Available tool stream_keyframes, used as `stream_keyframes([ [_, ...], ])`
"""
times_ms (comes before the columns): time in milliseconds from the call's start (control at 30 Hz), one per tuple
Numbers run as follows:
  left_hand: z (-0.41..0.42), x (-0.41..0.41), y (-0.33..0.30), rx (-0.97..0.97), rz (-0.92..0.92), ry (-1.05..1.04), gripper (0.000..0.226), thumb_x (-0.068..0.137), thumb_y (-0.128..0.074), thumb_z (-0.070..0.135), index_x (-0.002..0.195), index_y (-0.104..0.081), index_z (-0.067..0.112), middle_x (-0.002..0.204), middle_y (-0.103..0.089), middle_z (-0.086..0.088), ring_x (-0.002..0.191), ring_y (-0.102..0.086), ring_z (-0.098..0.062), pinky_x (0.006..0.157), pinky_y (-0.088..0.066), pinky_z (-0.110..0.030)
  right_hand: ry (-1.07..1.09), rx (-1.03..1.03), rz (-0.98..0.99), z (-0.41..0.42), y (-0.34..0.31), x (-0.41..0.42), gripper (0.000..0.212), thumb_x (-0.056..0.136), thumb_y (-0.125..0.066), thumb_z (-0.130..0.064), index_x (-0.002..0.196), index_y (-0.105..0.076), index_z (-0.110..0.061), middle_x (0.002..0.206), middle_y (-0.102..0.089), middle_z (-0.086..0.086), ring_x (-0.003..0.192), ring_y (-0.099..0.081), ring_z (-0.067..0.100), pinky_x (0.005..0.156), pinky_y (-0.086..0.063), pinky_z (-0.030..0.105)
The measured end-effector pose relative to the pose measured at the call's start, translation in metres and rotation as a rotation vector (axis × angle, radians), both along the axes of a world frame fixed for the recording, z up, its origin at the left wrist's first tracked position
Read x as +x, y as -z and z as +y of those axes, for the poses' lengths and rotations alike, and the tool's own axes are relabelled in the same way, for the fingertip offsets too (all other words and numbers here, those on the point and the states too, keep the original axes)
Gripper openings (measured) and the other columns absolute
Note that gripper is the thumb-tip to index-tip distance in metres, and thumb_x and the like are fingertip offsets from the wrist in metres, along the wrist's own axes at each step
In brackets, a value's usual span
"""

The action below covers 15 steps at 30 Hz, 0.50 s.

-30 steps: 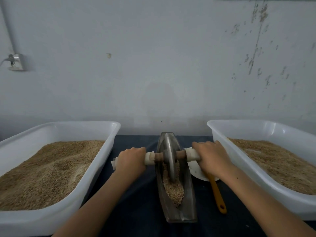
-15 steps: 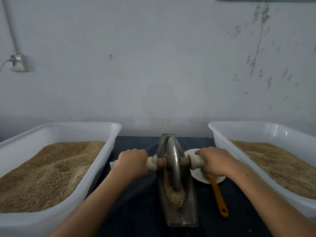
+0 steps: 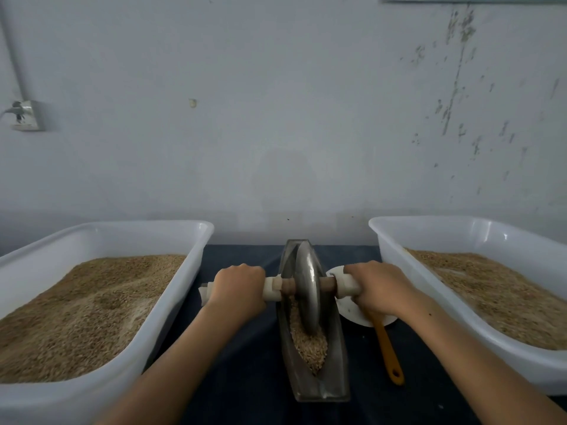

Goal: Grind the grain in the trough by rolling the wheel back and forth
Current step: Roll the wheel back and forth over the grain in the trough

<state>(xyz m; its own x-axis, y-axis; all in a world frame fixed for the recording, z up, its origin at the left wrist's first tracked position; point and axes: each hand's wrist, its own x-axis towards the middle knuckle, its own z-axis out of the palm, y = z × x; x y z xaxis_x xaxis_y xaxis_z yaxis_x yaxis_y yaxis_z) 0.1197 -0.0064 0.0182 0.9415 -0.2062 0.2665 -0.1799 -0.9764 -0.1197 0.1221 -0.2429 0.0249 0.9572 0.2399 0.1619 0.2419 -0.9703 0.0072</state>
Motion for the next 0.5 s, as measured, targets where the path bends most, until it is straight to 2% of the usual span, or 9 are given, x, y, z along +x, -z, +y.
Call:
stream_keyframes([
  [100, 0.004, -0.001, -0.005, -0.01, 0.153, 0.011, 0.026, 0.085, -0.062, 0.032, 0.108, -0.058, 0.019, 0.101, -0.063, 0.001, 0.09, -0.06, -0.015, 0.079, -0.047, -0.027, 0.016, -0.073, 0.111, 0.003, -0.013, -0.004, 0.02, 0.084, -0.061, -0.017, 0.097, -0.05, -0.029, 0.101, -0.064, -0.002, 0.091, -0.06, 0.016, 0.076, -0.046, 0.028],
  [233, 0.006, 0.001, -0.006, -0.029, 0.228, 0.0, 0.03, 0.084, -0.064, 0.031, 0.11, -0.057, 0.019, 0.102, -0.063, 0.001, 0.09, -0.059, -0.014, 0.082, -0.048, -0.028, 0.031, -0.097, 0.096, 0.008, -0.015, -0.005, 0.026, 0.084, -0.059, -0.015, 0.108, -0.057, -0.024, 0.102, -0.064, 0.0, 0.088, -0.058, 0.016, 0.072, -0.041, 0.027],
  [367, 0.002, 0.003, 0.001, -0.034, 0.081, -0.017, 0.021, 0.087, -0.059, 0.031, 0.105, -0.056, 0.021, 0.1, -0.063, 0.002, 0.087, -0.058, -0.015, 0.073, -0.043, -0.027, 0.016, -0.044, -0.071, 0.007, -0.003, -0.003, 0.013, 0.089, -0.057, -0.021, 0.095, -0.049, -0.029, 0.099, -0.063, -0.004, 0.088, -0.056, 0.015, 0.079, -0.038, 0.028],
  [433, 0.0, 0.002, 0.005, -0.044, -0.034, -0.02, 0.017, 0.089, -0.055, 0.029, 0.103, -0.052, 0.021, 0.099, -0.062, 0.002, 0.082, -0.056, -0.015, 0.068, -0.038, -0.027, 0.018, -0.01, -0.152, 0.006, 0.006, 0.001, 0.01, 0.091, -0.057, -0.025, 0.098, -0.05, -0.028, 0.099, -0.062, -0.007, 0.092, -0.057, 0.015, 0.085, -0.039, 0.03],
  [500, -0.002, 0.002, 0.008, -0.048, -0.115, -0.021, 0.018, 0.091, -0.055, 0.03, 0.105, -0.048, 0.022, 0.1, -0.062, 0.004, 0.086, -0.058, -0.014, 0.067, -0.036, -0.026, 0.012, 0.012, -0.247, 0.005, 0.015, 0.005, 0.011, 0.091, -0.058, -0.027, 0.097, -0.049, -0.028, 0.099, -0.06, -0.009, 0.093, -0.055, 0.015, 0.087, -0.038, 0.031],
])
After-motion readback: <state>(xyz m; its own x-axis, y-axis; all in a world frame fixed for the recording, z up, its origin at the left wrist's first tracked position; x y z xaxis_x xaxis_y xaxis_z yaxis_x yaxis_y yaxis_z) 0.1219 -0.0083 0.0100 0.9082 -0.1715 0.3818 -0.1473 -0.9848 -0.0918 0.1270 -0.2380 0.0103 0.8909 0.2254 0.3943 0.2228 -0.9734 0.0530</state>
